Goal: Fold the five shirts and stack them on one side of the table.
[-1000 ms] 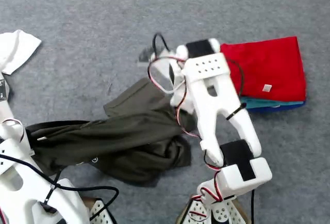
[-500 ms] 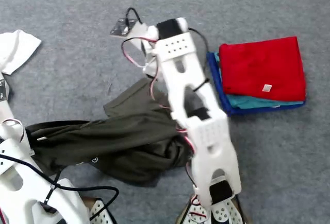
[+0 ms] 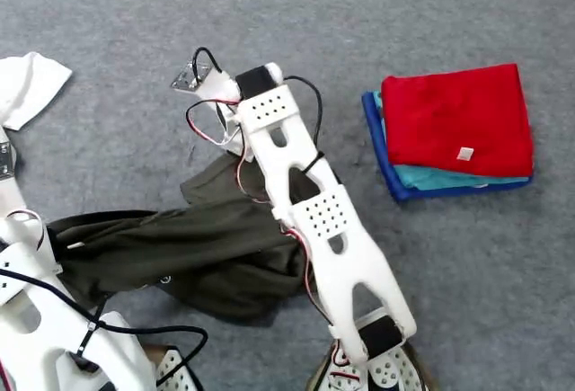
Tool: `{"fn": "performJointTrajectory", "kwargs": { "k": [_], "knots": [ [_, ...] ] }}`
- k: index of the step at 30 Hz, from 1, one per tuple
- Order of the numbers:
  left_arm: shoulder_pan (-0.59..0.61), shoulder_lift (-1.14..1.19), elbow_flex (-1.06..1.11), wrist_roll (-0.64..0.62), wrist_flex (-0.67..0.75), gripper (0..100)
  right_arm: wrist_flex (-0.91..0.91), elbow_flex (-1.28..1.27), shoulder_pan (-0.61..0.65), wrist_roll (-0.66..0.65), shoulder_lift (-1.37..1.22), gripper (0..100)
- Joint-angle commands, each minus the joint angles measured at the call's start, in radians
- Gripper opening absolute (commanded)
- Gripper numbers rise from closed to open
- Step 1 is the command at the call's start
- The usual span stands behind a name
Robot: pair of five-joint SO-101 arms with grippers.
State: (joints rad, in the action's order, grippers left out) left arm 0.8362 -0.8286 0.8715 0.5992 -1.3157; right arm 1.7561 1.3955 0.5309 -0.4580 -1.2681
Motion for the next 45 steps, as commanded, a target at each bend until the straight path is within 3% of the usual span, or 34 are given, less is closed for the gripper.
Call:
{"fn": "performJointTrajectory", "kwargs": {
  "k": [1, 10, 16, 26, 35, 39, 45],
  "knots": [
    [-0.008, -0.021, -0.006, 0.006, 0.012, 2, 0.009, 0.051, -0.015, 0.011, -0.005, 22.4],
    [-0.008, -0.021, -0.008, 0.006, 0.012, 3, 0.011, 0.053, -0.021, 0.008, -0.012, 22.1],
    [-0.008, -0.022, -0.008, 0.006, 0.012, 3, 0.008, 0.053, -0.021, 0.009, -0.013, 2.6],
    [-0.006, -0.022, -0.011, 0.002, 0.014, 2, 0.011, 0.105, -0.038, 0.011, 0.021, 0.9],
    [0.003, -0.022, -0.152, -0.020, -0.008, 2, 0.028, 0.249, -0.085, 0.011, 0.335, 0.5],
    [-0.006, -0.024, -0.290, -0.046, -0.138, 2, 0.026, 0.255, -0.085, 0.012, 0.524, 0.5],
    [0.002, -0.024, -0.532, -0.123, -0.204, 2, 0.005, 0.246, -0.082, 0.012, 0.849, 0.5]
  ]
}}
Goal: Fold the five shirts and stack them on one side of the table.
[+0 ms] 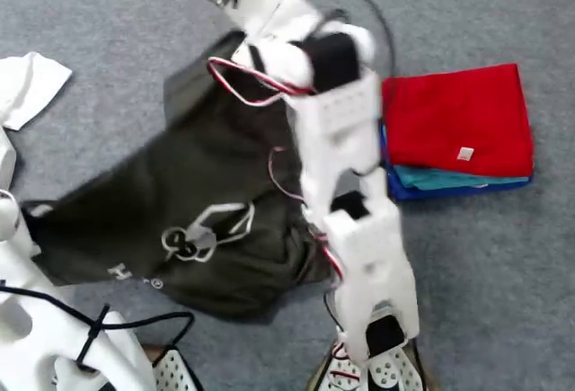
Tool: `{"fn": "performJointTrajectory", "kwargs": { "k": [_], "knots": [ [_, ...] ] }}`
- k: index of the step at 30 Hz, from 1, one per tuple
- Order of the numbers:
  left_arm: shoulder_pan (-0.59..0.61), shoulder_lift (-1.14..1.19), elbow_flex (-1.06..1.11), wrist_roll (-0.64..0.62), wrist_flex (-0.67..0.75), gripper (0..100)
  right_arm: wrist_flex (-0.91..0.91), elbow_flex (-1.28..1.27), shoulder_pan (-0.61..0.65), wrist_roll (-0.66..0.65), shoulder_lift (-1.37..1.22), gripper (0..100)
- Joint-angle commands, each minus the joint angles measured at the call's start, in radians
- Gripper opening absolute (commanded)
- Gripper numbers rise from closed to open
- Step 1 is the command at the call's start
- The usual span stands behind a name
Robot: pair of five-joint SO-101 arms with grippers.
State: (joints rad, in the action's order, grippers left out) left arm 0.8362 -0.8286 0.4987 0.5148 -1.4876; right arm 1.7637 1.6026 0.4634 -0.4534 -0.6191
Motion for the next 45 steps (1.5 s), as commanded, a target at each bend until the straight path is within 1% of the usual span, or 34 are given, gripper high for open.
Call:
{"fn": "performJointTrajectory", "kwargs": {
  "k": [1, 5, 9, 12, 15, 19, 22, 25, 31, 35, 38, 45],
  "knots": [
    [0.002, -0.024, -0.215, -0.054, -0.049, 2, -0.015, 0.039, -0.016, 0.006, 0.246, 0.5],
    [-0.005, -0.024, -0.453, -0.103, -0.110, 2, -0.075, 0.038, -0.019, 0.006, 0.414, 0.5],
    [0.002, -0.024, -0.695, -0.129, -0.129, 2, -0.137, 0.036, -0.019, 0.006, 0.549, 0.4],
    [0.003, -0.024, -0.855, -0.127, -0.126, 2, -0.166, 0.036, -0.021, 0.054, 0.624, 0.2],
    [0.003, -0.024, -0.993, -0.126, -0.127, 2, -0.204, 0.036, -0.022, 0.110, 0.677, 0.2],
    [0.003, -0.024, -1.099, -0.126, -0.129, 2, -0.250, 0.036, -0.077, 0.112, 0.722, 0.2],
    [0.003, -0.024, -1.100, -0.124, -0.133, 2, -0.250, 0.036, -0.137, 0.112, 0.743, 0.2],
    [0.003, -0.024, -1.109, -0.123, -0.178, 2, -0.245, 0.036, -0.170, 0.109, 0.769, 0.2],
    [0.003, -0.058, -1.103, -0.123, -0.258, 2, -0.180, -0.013, -0.168, 0.112, 0.823, 0.2],
    [0.002, -0.131, -1.097, -0.123, -0.269, 2, -0.180, -0.088, -0.168, 0.107, 0.894, 0.2],
    [0.002, -0.188, -1.045, -0.123, -0.269, 2, -0.181, -0.156, -0.168, 0.106, 0.949, 0.2],
    [0.003, -0.317, -0.835, -0.123, -0.269, 2, -0.181, -0.308, -0.170, 0.104, 1.061, 0.2]
  ]
}}
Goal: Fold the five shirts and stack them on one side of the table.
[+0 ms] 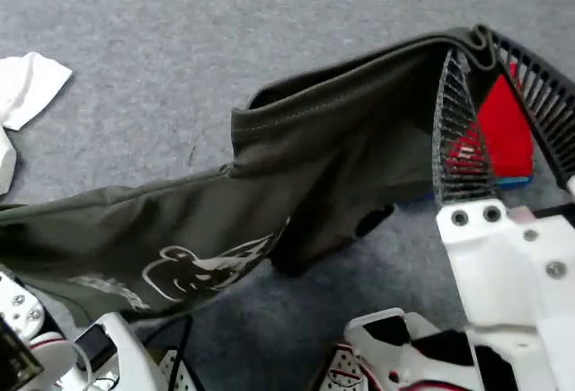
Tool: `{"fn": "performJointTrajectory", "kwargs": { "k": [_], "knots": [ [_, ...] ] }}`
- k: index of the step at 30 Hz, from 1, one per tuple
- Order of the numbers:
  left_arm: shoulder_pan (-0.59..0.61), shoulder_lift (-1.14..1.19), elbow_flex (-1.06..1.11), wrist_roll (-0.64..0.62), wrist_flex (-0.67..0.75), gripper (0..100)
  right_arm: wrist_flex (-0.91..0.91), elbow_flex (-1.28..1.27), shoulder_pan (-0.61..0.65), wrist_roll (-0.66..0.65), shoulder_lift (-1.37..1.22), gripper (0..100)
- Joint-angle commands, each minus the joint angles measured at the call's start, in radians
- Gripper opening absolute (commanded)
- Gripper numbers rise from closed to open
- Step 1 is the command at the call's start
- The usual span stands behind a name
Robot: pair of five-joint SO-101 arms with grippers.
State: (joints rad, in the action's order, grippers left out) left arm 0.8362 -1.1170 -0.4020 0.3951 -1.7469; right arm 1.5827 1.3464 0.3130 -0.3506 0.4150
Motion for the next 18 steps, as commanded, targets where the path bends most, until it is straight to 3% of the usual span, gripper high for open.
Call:
{"fn": "performJointTrajectory", "kwargs": {
  "k": [1, 10, 18],
  "knots": [
    [0.002, -0.047, 0.095, -0.003, -0.009, 2, 0.000, -0.070, -0.021, 0.002, 0.036, 0.2],
    [-0.006, -0.087, 0.473, -0.003, 0.021, 2, 0.008, -0.269, -0.019, 0.002, 0.058, 0.2],
    [-0.002, -0.085, 0.861, -0.009, 0.270, 2, -0.018, -0.680, -0.018, 0.000, 0.051, 0.2]
  ]
}}
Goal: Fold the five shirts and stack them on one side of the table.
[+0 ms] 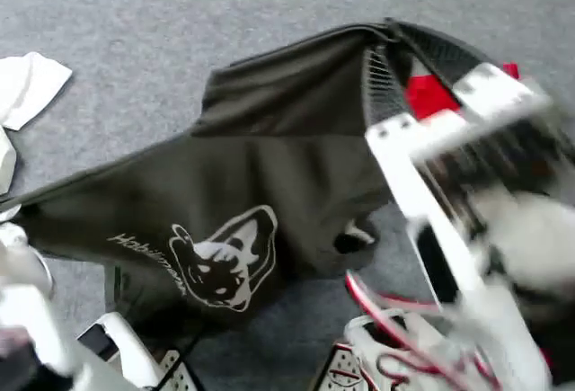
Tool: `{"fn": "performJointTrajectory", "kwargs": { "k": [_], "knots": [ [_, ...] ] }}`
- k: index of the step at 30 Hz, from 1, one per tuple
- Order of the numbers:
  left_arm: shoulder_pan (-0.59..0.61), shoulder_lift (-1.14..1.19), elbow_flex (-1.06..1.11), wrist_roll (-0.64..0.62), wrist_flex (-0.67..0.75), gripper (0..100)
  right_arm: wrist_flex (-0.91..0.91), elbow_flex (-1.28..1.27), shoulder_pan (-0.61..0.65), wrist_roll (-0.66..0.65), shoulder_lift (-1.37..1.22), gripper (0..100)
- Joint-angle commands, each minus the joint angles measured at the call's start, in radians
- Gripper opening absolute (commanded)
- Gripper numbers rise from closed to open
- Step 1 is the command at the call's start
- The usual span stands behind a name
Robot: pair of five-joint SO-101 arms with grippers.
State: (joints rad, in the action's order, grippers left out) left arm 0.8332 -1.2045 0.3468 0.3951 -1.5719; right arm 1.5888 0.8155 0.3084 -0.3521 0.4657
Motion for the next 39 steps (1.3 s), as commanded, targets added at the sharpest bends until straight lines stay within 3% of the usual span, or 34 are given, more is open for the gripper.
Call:
{"fn": "performJointTrajectory", "kwargs": {
  "k": [1, 9, 13, 20, 26, 32, 37, 39],
  "knots": [
    [-0.002, 0.002, 0.155, -0.009, 0.115, 2, -0.038, -0.211, -0.012, 0.002, 0.001, 0.2],
    [-0.012, 0.002, 0.341, -0.003, 0.163, 2, -0.416, -0.825, -0.016, 0.002, 0.001, 0.2],
    [-0.095, 0.002, 0.497, -0.008, 0.215, 2, -0.654, -1.136, -0.016, 0.002, 0.001, 0.2],
    [-0.187, 0.004, 0.706, -0.063, 0.373, 2, -0.927, -1.437, -0.018, 0.006, -0.016, 0.2],
    [-0.241, 0.056, 0.796, -0.081, 0.462, 2, -1.099, -1.504, -0.047, 0.011, -0.209, 0.2],
    [-0.233, 0.337, 0.778, -0.081, 0.531, 2, -1.174, -1.403, -0.076, 0.051, -0.522, 0.2],
    [-0.235, 0.544, 0.740, -0.074, 0.534, 2, -1.120, -1.276, -0.079, 0.048, -0.610, 0.2],
    [-0.230, 0.590, 0.732, -0.075, 0.528, 7, -1.120, -1.274, -0.074, 0.020, -0.625, 0.2]
  ]
}}
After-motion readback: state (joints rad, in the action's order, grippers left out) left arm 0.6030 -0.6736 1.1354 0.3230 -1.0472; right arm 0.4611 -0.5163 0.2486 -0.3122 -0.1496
